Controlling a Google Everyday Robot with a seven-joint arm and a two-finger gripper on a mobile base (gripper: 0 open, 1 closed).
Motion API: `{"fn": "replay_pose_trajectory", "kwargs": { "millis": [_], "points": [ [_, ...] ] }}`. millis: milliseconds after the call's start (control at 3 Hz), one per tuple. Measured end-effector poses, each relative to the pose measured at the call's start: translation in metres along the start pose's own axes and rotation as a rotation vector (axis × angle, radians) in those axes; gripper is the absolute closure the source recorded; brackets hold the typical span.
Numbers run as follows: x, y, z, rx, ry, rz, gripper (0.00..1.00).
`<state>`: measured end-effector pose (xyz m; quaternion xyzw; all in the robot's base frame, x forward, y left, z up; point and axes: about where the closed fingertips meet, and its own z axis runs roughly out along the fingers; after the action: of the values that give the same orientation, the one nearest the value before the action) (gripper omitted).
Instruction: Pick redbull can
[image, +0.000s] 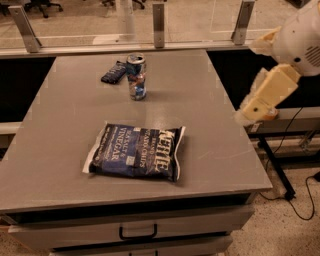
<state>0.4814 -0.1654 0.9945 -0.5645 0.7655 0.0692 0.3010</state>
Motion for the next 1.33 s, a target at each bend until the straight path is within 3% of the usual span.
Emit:
{"fn": "replay_pose_trajectory", "kwargs": {
  "millis": [333,667,1000,1333],
  "points": [
    [-0.048,-0.006,0.024,-0.004,-0.250,0.037,0.00],
    [-0.101,-0.006,0.066,-0.049,-0.475,0.074,0.00],
    [-0.124,-0.017,0.063,-0.006,-0.544,0.093,0.00],
    [-0.130,-0.015,0.067,0.001,-0.549,0.099,0.00]
  ]
}}
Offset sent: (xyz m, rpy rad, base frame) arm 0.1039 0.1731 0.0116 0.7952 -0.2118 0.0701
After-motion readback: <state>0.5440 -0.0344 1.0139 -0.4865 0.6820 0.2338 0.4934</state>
